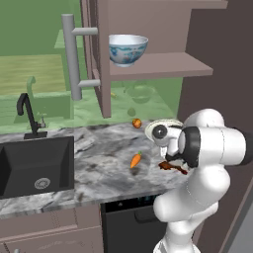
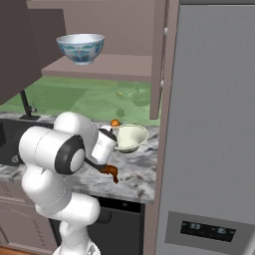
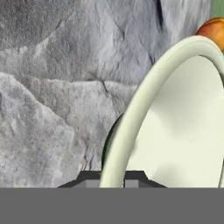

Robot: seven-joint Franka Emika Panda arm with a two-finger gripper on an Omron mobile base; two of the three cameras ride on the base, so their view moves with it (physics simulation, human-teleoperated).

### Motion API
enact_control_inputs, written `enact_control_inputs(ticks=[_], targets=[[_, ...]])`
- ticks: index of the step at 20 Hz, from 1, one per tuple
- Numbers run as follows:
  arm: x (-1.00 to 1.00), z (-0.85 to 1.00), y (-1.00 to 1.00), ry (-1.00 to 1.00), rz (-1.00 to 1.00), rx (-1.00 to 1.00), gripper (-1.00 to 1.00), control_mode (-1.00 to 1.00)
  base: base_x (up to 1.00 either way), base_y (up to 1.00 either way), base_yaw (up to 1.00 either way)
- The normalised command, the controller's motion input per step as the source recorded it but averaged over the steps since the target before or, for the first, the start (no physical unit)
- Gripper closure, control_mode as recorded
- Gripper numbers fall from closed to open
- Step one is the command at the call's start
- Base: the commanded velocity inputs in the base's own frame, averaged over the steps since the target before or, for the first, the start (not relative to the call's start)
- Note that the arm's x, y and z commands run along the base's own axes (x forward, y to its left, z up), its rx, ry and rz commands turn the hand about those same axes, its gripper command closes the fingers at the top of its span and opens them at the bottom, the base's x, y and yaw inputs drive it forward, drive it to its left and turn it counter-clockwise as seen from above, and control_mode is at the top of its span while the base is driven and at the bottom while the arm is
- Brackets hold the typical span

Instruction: Pick both bowls and place them on the counter. Then place the chicken drumstick in one bowl and place the carrot in the other bowl.

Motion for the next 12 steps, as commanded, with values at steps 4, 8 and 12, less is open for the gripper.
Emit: enact_control_inputs(ticks=[4,8,12], targets=[[0.17,-0.10,0.00,0.03,0.02,0.00,-1.00,-1.00,0.00,0.00,0.00],[0.10,-0.05,-0.05,0.01,0.03,0.01,-1.00,-1.00,0.00,0.00,0.00],[0.01,-0.03,-0.07,0.00,0.01,0.02,-1.00,-1.00,0.00,0.00,0.00]])
